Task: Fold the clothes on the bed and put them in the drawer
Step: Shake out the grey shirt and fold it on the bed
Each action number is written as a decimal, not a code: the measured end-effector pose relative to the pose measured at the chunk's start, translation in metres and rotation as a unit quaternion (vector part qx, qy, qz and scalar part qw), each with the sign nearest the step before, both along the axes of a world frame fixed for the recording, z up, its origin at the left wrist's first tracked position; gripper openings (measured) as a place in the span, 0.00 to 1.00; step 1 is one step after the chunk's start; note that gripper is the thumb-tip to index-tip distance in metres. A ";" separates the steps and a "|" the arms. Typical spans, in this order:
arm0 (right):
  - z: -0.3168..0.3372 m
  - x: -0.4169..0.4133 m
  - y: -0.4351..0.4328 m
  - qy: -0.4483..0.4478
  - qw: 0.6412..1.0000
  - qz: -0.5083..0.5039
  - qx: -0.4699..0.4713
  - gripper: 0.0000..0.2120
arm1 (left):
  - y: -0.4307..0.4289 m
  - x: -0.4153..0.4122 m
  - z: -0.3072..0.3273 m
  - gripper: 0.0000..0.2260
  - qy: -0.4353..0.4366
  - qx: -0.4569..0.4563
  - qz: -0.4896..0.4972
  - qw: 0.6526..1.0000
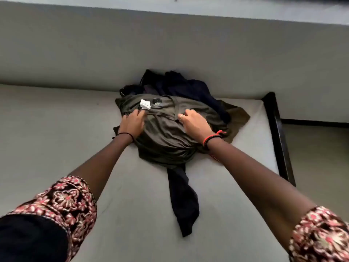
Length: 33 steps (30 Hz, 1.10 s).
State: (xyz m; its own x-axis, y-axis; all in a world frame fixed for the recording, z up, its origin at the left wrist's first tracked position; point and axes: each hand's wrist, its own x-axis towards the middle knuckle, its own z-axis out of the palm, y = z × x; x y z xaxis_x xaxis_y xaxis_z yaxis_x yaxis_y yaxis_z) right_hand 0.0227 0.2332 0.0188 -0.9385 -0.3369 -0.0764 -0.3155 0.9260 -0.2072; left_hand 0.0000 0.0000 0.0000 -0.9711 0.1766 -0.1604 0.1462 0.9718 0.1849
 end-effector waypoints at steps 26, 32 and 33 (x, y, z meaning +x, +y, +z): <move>0.012 0.034 0.019 -0.095 0.954 -0.054 -0.277 0.09 | 0.033 0.033 -0.037 0.14 0.056 -0.048 -0.080 0.994; 0.083 0.055 0.049 -0.095 0.933 -0.063 -0.341 0.11 | 0.024 0.056 -0.012 0.12 0.079 -0.072 -0.039 0.993; 0.094 0.057 0.052 -0.086 0.930 -0.069 -0.352 0.11 | 0.023 0.060 -0.006 0.12 0.069 -0.070 -0.028 0.995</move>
State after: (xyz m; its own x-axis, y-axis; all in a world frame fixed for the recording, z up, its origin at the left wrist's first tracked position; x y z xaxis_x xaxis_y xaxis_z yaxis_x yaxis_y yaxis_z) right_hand 0.0797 0.2855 0.1133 -0.9708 -0.2374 -0.0358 -0.1097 0.5713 -0.8134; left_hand 0.0599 0.0228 -0.0065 -0.9750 0.2158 -0.0530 0.2148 0.9764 0.0224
